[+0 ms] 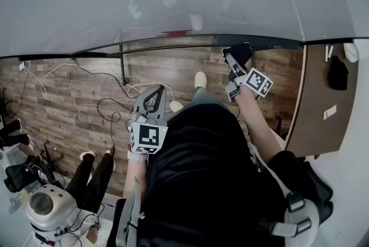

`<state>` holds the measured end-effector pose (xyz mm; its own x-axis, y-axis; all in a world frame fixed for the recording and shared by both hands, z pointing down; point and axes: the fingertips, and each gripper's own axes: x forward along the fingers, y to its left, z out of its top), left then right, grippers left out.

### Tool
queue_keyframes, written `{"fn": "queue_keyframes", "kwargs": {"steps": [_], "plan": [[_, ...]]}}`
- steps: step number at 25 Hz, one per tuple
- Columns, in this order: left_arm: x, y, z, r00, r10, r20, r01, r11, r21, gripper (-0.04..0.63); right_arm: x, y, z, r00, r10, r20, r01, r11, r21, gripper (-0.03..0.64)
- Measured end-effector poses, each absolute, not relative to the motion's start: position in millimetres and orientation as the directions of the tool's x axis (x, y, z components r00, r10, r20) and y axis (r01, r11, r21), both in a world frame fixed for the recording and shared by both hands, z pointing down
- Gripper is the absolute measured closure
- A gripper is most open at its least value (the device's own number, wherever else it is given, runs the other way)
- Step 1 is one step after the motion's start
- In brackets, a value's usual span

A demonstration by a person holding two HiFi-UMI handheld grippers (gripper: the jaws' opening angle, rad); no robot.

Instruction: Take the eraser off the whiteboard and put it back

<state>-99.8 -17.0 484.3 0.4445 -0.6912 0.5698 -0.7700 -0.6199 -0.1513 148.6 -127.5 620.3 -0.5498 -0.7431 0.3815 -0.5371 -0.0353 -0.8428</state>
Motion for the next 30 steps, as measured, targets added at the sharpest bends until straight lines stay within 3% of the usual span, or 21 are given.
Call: {"fn": "queue_keyframes", "kwargs": {"steps": [14, 23, 30], "plan": [[-148.0, 8.8, 467.6, 0.354, -0.802, 0.481, -0.884, -0.455, -0.108, 0.589, 43.6, -108.8, 558.7, -0.745, -0.561, 0.360, -0.611, 0.358, -0.707, 0.424], [-200.2, 35.1, 447.6, 0.220, -0.894, 0.390, -0.965, -0.259, -0.049, 0.589, -47.5, -83.2, 507.2, -0.850, -0.376, 0.369, -0.523, 0.692, -0.498, 0.425], [-233.2, 55.4, 437.8, 0.134, -0.924, 0.357, -0.987, -0.157, -0.037, 0.589, -102.6, -48.9, 467.4, -0.881, -0.275, 0.385, -0.397, 0.872, -0.286, 0.425]]}}
